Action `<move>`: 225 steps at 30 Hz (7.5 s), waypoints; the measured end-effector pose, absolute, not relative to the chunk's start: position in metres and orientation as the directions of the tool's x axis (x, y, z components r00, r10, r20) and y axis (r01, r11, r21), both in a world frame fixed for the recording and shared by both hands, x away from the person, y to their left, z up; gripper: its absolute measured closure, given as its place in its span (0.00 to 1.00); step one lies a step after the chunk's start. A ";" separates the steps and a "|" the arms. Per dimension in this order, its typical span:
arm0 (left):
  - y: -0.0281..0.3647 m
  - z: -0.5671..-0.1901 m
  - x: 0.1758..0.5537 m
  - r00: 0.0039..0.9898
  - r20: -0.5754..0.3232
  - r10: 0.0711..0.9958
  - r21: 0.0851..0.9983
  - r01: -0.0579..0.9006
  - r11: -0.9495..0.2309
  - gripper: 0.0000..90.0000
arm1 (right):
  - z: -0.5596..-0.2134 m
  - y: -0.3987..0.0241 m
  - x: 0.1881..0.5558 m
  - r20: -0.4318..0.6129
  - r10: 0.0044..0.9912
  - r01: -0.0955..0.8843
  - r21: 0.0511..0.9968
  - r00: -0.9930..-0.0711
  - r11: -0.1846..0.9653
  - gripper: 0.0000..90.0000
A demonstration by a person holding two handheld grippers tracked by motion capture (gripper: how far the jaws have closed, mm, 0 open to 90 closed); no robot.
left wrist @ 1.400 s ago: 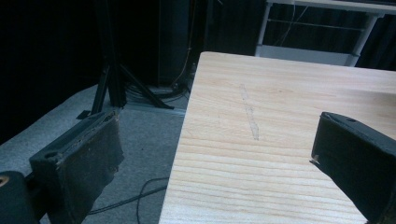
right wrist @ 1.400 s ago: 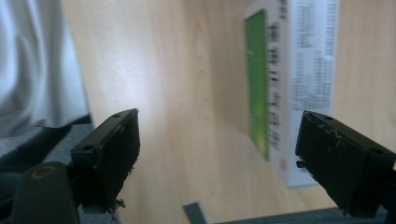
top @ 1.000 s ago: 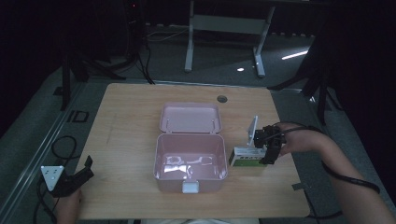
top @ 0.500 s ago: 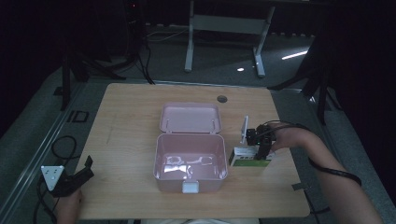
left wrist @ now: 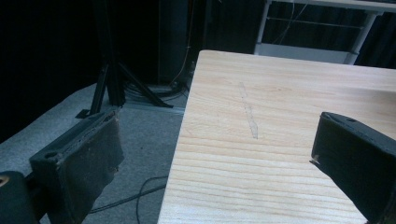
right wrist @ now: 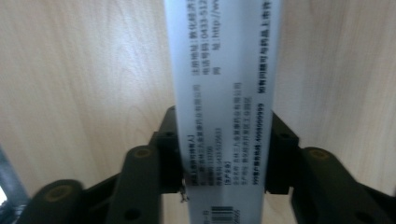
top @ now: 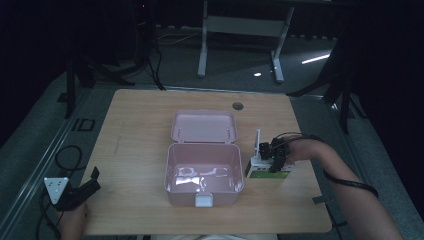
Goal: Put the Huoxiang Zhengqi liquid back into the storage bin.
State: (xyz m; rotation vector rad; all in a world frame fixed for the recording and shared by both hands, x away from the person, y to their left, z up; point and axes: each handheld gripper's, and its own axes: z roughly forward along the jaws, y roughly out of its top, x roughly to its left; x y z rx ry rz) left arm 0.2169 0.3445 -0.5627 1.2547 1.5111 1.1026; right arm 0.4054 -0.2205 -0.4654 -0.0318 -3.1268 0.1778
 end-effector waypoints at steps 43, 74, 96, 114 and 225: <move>0.345 -0.563 0.217 -0.127 -0.084 0.988 0.967 0.229 0.111 0.02 | -0.354 -0.229 0.378 0.014 0.119 0.116 -0.125 -0.993 0.985 0.68; 0.345 -0.563 0.217 -0.125 -0.085 0.988 0.968 0.227 0.112 0.02 | -0.288 -0.148 0.355 -0.025 0.023 0.024 -0.082 -0.999 0.996 0.68; 0.345 -0.563 0.217 -0.120 -0.084 0.989 0.967 0.228 0.110 0.02 | -0.304 -0.068 0.339 -0.040 -0.083 -0.080 -0.059 -0.996 0.995 0.68; 0.345 -0.563 0.217 -0.117 -0.085 0.990 0.967 0.230 0.110 0.02 | -0.355 -0.031 0.334 0.013 -0.118 -0.118 -0.063 -0.993 0.991 0.68; 0.345 -0.563 0.218 -0.116 -0.082 0.990 0.965 0.237 0.108 0.02 | -0.493 -0.238 0.411 -0.092 0.530 0.331 0.688 -0.843 0.646 0.13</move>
